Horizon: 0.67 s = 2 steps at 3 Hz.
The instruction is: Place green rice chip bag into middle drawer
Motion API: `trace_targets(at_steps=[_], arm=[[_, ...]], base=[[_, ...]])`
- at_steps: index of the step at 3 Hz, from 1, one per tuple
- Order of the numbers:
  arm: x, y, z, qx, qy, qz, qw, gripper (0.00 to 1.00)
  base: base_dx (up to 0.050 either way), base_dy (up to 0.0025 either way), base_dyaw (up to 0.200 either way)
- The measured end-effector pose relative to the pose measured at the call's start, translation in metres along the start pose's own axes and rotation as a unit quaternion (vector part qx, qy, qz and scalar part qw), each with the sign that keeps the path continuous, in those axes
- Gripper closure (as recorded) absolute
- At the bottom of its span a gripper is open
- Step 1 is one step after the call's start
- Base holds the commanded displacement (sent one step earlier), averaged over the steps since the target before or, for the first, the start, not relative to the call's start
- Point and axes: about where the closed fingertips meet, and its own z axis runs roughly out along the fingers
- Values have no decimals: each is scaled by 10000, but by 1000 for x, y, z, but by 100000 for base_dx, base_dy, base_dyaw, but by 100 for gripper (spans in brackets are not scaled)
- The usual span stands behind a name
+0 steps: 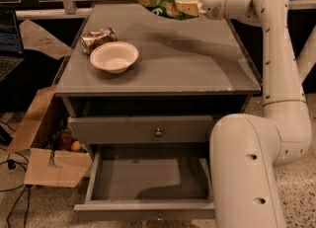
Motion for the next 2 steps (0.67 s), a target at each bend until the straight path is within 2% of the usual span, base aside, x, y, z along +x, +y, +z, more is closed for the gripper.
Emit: trace_targets(at_steps=[1,2], arm=[[-22,33,-23,-599,-55,-156,9981,100],[-32,78,-36,-1447,-107,-353,9888,100]], base=[[0,0,0],[0,0,0]])
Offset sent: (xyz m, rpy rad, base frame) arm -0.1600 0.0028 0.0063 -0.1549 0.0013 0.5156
